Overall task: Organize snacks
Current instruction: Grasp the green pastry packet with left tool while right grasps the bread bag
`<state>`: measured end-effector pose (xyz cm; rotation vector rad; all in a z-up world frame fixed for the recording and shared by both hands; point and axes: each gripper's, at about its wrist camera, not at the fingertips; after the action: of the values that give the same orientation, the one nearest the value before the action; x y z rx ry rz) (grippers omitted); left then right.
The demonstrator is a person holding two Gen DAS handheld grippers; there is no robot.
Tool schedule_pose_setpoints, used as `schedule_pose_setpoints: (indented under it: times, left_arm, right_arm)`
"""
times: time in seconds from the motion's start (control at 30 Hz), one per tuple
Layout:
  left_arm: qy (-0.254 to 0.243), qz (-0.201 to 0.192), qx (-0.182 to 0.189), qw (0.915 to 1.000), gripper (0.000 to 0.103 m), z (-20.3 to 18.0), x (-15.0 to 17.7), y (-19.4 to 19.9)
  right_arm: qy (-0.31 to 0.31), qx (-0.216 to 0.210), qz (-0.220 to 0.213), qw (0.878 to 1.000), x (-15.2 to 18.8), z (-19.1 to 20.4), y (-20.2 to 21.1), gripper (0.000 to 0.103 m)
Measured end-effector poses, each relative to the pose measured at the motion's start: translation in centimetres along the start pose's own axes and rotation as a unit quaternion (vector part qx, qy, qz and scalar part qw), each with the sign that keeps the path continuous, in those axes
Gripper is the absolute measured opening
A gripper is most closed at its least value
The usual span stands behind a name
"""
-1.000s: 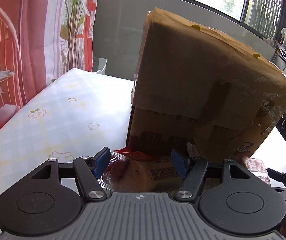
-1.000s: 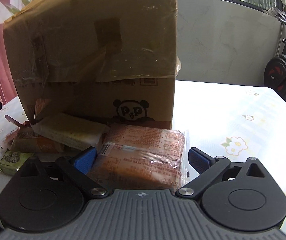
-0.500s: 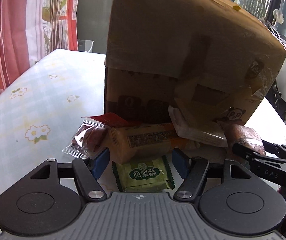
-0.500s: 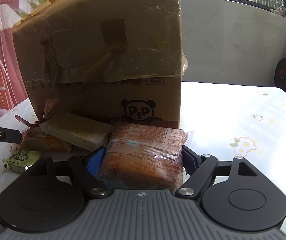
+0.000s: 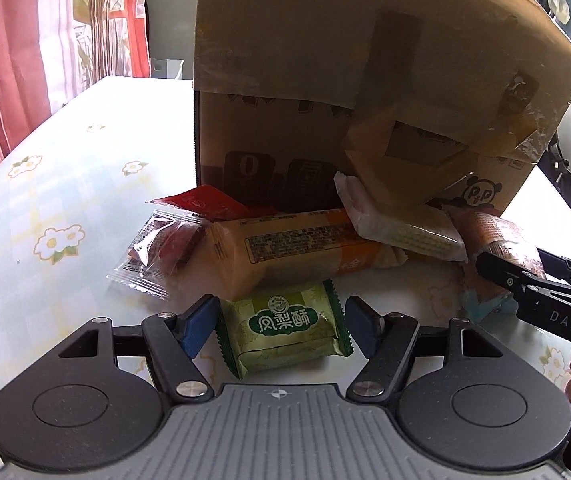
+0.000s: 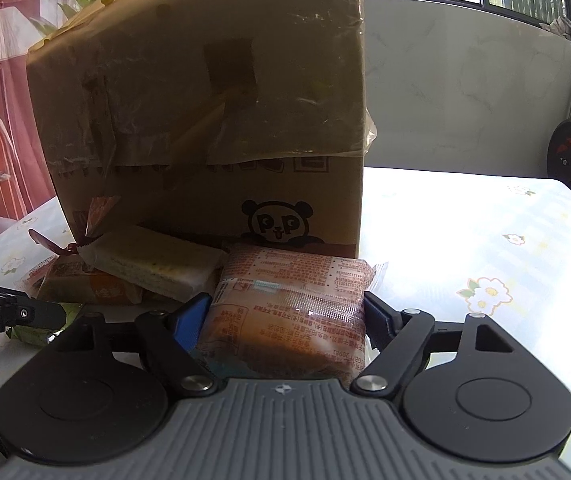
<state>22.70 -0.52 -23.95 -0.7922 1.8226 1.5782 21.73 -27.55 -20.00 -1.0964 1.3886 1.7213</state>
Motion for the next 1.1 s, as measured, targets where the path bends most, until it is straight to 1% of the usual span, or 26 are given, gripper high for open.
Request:
schedule_pose_setpoints:
  times: [0.13, 0.33, 0.4, 0.47, 1.0, 1.1]
  left_arm:
    - [0.009, 0.011, -0.009, 0.9999, 0.073, 0.3, 0.5, -0.5]
    - [0.004, 0.008, -0.012, 0.9999, 0.072, 0.2, 0.6, -0.5]
    - [0.007, 0.002, 0.001, 1.0000, 0.058, 0.4, 0.7, -0.5]
    - [0.002, -0.001, 0.005, 1.0000, 0.056, 0.2, 0.6, 0.0]
    - [0.004, -0.003, 0.030, 0.9995, 0.056, -0.1, 0.4, 1.4]
    - [0.001, -0.015, 0.035, 0.9993, 0.056, -0.1, 0.2, 2.0]
  right_arm:
    - [-0.002, 0.000, 0.000, 1.000, 0.0, 0.1, 0.0, 0.080]
    - [-0.003, 0.000, 0.000, 1.000, 0.0, 0.0, 0.0, 0.080]
    - [-0.003, -0.001, 0.000, 1.000, 0.0, 0.0, 0.0, 0.080]
    - [-0.003, -0.001, 0.000, 1.000, 0.0, 0.1, 0.0, 0.080]
    - [-0.014, 0.000, 0.003, 1.000, -0.2, 0.4, 0.2, 0.080]
    - [-0.038, 0.016, -0.002, 0.999, -0.5, -0.3, 0.9, 0.080]
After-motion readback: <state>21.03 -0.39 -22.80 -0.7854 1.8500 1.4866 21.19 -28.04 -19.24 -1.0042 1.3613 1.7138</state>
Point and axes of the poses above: each gripper's, at about its wrist camera, not at the fingertips, and y roughly against the way its jaws point, z to its left, x to its underside, and after that the axes turned 8 degrees about -z, right-handed
